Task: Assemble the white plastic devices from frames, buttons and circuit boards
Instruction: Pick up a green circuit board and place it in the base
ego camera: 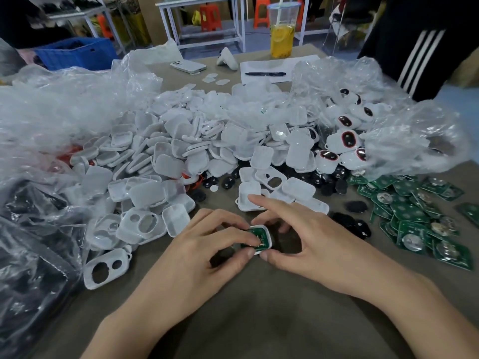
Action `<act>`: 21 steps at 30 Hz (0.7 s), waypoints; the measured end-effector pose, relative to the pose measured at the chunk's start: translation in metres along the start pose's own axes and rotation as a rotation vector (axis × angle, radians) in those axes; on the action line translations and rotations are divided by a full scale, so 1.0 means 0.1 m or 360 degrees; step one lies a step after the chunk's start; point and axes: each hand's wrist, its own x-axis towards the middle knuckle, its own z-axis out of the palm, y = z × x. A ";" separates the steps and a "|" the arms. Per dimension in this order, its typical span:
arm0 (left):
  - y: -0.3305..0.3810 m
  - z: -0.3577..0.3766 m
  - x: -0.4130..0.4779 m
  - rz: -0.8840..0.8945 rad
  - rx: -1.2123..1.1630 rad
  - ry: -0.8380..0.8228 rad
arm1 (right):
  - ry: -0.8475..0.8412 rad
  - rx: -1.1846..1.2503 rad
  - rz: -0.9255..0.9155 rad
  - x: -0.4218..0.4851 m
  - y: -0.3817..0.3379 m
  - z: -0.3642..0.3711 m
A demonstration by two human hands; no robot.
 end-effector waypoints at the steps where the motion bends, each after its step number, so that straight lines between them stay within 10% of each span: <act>1: 0.00 0.00 0.00 0.0003 0.0002 -0.0003 | 0.0004 0.0006 0.0001 0.00 0.00 0.00; 21: 0.00 0.00 0.01 0.0010 0.0102 -0.0113 | 0.0067 0.0066 0.0064 0.01 0.00 -0.03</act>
